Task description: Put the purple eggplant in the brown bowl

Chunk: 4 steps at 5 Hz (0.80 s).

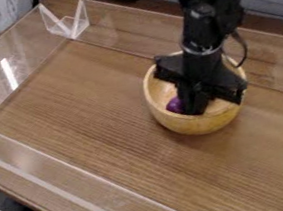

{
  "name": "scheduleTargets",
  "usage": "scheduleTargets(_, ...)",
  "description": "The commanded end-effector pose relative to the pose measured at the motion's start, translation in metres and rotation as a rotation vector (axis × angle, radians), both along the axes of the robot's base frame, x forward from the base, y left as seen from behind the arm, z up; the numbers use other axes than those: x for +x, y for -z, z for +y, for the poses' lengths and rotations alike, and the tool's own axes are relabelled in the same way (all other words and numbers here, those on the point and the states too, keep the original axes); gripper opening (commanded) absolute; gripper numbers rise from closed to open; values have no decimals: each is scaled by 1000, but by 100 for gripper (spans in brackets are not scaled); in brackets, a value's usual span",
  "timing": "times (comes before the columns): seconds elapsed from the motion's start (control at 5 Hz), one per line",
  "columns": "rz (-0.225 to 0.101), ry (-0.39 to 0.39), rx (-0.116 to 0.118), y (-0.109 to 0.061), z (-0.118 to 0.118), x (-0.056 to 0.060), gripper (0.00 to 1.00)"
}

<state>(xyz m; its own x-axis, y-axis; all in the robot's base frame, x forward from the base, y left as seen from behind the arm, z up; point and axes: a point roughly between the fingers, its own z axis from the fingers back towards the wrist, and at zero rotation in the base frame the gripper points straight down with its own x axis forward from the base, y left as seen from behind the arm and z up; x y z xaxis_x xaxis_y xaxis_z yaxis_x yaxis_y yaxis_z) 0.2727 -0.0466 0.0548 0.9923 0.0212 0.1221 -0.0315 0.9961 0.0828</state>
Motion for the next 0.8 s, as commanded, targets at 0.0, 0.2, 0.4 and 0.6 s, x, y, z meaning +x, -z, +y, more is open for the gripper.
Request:
scheduleTargets(0.0, -39, -26, -8, -4, -2, -6, 100)
scheduleTargets(0.2, -34, -40, -7, -12, -5, -2, 0)
scheduleTargets(0.4, -30, -54, -1, -20, -5, 2, 0)
scheduleTargets(0.6, -28, -20, 2, -18, -12, 7, 0)
